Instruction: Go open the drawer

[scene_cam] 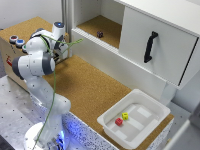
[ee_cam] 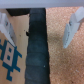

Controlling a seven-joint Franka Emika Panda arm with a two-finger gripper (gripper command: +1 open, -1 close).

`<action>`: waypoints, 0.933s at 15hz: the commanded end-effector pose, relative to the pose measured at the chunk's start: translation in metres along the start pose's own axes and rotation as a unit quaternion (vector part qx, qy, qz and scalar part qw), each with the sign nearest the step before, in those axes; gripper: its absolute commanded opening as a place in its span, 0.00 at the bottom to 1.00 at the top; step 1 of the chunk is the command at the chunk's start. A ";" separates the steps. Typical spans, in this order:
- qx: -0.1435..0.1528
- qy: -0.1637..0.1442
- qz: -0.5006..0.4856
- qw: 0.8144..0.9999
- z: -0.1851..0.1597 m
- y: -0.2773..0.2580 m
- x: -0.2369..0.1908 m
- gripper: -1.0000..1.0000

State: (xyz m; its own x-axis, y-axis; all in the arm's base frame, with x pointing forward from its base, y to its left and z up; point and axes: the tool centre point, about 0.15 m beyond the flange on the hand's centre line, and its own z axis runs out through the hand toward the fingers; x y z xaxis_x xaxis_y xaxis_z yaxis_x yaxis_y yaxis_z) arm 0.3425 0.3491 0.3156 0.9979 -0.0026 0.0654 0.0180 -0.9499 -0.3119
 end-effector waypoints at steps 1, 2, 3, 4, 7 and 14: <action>0.046 -0.038 -0.014 0.998 0.008 0.004 0.019 1.00; 0.048 -0.038 -0.013 0.998 0.009 0.005 0.019 0.00; 0.052 -0.039 -0.010 0.998 0.011 0.007 0.019 0.00; 0.058 -0.041 -0.015 0.997 0.013 0.006 0.019 0.00; 0.066 -0.052 -0.023 0.996 0.024 0.005 0.023 0.00; 0.056 -0.044 -0.033 0.997 0.016 0.013 0.027 0.00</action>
State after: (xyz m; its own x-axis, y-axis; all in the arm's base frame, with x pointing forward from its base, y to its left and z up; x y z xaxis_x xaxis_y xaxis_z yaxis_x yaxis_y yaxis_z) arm 0.3583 0.3491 0.3014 0.9980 0.0579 0.0260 0.0635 -0.9246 -0.3757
